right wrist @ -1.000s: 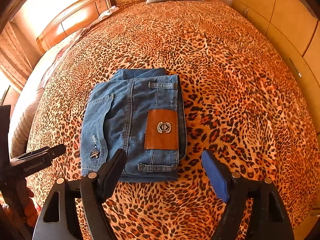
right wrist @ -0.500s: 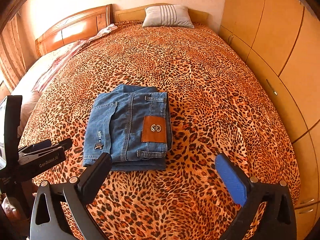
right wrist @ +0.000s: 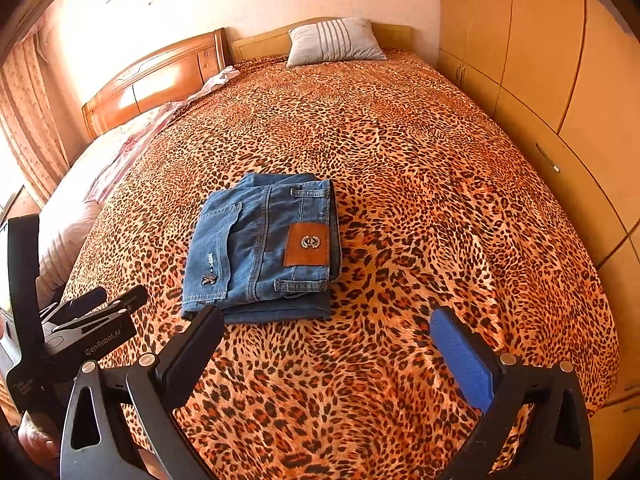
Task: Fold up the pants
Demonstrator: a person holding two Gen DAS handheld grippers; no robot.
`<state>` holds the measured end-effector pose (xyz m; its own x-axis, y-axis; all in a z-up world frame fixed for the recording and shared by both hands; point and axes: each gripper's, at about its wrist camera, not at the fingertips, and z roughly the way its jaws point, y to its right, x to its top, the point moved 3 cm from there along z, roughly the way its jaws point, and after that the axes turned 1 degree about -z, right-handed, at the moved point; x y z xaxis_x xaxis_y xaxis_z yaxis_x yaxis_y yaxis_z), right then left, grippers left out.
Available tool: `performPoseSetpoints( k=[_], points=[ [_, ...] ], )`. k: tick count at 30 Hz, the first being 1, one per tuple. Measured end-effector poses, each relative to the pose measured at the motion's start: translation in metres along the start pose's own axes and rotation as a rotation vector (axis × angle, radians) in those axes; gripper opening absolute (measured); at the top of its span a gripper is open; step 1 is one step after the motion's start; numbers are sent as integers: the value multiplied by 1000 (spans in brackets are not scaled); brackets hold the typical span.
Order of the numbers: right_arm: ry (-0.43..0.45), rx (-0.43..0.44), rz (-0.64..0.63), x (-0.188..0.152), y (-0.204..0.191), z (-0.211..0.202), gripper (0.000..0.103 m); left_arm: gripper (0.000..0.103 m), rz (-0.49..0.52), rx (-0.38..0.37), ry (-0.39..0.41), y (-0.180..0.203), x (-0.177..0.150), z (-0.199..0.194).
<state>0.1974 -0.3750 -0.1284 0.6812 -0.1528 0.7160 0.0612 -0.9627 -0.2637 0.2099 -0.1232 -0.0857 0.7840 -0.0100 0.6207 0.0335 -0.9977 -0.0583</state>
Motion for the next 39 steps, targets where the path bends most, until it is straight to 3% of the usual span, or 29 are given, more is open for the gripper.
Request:
performPoseSetpoints(
  k=[11, 26, 39],
  points=[
    [22, -13, 13, -26, 45, -26, 103, 73, 36, -27, 50, 53, -35, -44],
    [33, -43, -12, -38, 72, -42, 103, 73, 20, -85, 7, 63, -46, -57],
    [29, -33, -27, -41, 72, -41, 103, 73, 29, -69, 9, 64, -48, -60]
  ],
)
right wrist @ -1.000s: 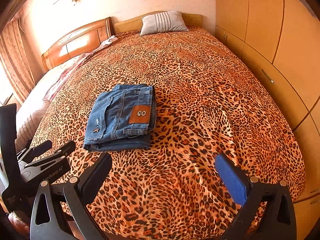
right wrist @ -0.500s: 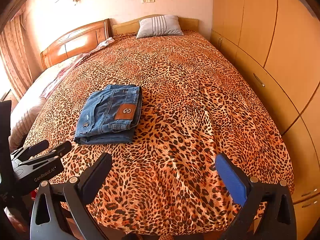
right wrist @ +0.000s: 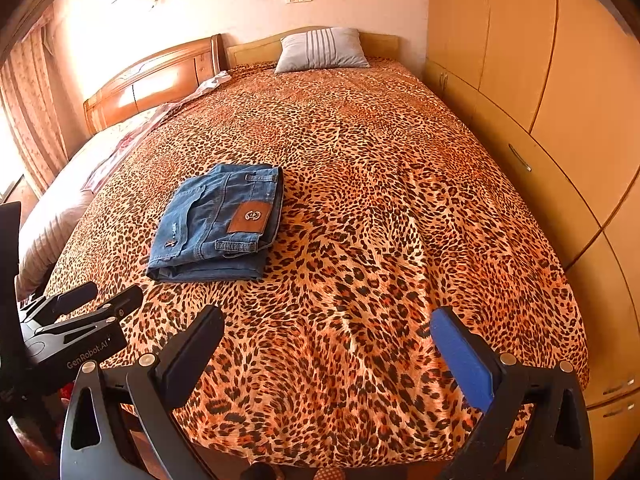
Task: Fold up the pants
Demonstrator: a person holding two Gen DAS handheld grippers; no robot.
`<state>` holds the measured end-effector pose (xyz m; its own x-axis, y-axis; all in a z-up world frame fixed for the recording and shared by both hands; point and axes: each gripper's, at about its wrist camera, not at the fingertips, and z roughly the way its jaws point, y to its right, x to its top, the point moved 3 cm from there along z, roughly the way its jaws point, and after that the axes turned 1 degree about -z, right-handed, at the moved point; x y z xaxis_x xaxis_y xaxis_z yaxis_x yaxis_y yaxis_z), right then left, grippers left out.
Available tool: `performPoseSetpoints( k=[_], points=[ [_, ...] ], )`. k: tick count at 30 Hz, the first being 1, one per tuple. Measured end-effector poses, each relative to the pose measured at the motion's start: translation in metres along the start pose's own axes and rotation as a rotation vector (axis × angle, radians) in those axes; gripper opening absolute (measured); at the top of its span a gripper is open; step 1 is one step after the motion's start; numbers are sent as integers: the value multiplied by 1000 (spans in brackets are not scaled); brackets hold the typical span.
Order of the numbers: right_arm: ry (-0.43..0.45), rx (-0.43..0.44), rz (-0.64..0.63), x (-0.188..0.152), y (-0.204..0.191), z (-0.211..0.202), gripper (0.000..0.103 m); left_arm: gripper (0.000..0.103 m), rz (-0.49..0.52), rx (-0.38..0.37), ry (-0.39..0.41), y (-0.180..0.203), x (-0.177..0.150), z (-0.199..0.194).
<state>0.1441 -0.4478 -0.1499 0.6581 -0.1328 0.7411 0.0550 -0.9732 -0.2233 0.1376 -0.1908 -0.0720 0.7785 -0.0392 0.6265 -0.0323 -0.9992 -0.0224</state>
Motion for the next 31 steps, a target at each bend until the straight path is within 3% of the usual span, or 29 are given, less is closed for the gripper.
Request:
performPoseSetpoints(
  k=[18, 31],
  points=[
    [-22, -5, -10, -6, -2, 6, 103, 73, 58, 13, 3, 8, -8, 1],
    [-45, -15, 12, -9, 7, 12, 103, 74, 22, -12, -18, 5, -2, 4]
  ],
)
